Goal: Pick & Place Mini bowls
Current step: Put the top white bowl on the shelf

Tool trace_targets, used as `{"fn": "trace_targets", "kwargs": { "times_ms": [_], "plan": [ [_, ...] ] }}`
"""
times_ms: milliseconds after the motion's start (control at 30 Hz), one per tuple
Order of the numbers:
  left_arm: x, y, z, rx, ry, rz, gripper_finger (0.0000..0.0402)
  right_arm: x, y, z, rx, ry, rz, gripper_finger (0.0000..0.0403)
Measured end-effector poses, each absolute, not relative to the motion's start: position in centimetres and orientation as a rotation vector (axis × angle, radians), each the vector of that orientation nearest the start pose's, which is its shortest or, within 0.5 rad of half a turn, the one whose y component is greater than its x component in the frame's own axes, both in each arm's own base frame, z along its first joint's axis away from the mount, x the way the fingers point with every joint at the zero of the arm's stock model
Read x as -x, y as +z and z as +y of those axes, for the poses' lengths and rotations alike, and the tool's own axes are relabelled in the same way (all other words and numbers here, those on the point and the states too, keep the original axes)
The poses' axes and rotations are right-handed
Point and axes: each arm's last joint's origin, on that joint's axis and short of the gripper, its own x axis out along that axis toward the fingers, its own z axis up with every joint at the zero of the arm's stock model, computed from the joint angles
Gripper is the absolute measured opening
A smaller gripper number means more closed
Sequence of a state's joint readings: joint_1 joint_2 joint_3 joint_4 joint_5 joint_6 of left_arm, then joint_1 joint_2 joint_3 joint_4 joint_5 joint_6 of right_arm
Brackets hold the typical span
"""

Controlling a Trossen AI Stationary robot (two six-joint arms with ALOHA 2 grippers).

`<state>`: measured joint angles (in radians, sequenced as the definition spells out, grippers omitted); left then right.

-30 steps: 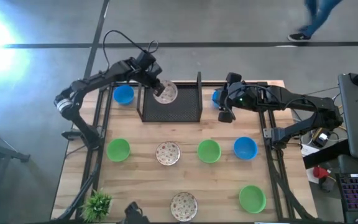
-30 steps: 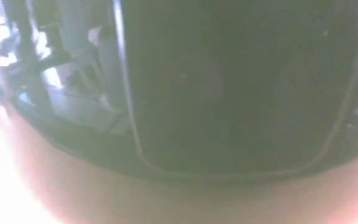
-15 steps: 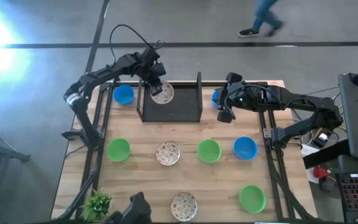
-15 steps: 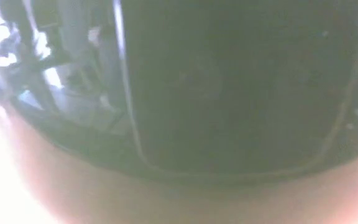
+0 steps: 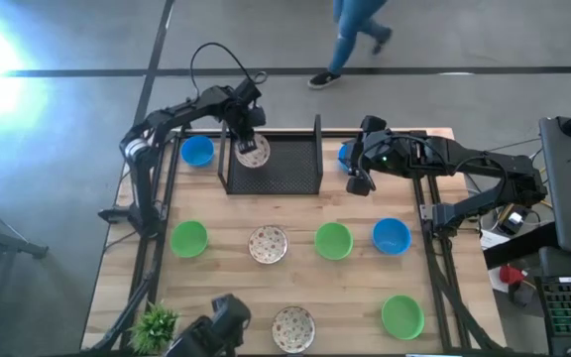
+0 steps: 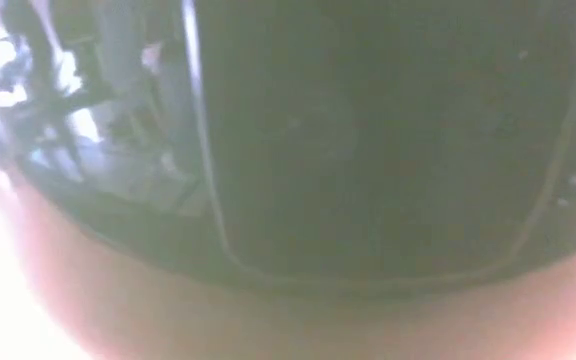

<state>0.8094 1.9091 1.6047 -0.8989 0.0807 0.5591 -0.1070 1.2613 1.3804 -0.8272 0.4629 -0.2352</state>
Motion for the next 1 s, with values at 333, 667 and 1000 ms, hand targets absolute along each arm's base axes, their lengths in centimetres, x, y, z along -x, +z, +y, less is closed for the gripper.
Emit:
{"fn": "trace_targets", "kwargs": {
  "times_ms": [333, 667, 1000],
  "plan": [
    [-27.4, 22.2, 29.7, 0.080, 0.306, 1.263, 0.0005, -24.4, 38.3, -3.9, 0.346, -0.461, 0.768, 0.0185],
    [-27.4, 21.9, 29.9, 0.080, 0.304, 1.265, 0.0005, -24.5, 38.3, -3.9, 0.346, -0.462, 0.766, 0.0185],
    [-27.4, 21.8, 29.9, 0.079, 0.307, 1.260, 0.0005, -24.5, 38.3, -3.9, 0.346, -0.462, 0.767, 0.0185]
  ]
}}
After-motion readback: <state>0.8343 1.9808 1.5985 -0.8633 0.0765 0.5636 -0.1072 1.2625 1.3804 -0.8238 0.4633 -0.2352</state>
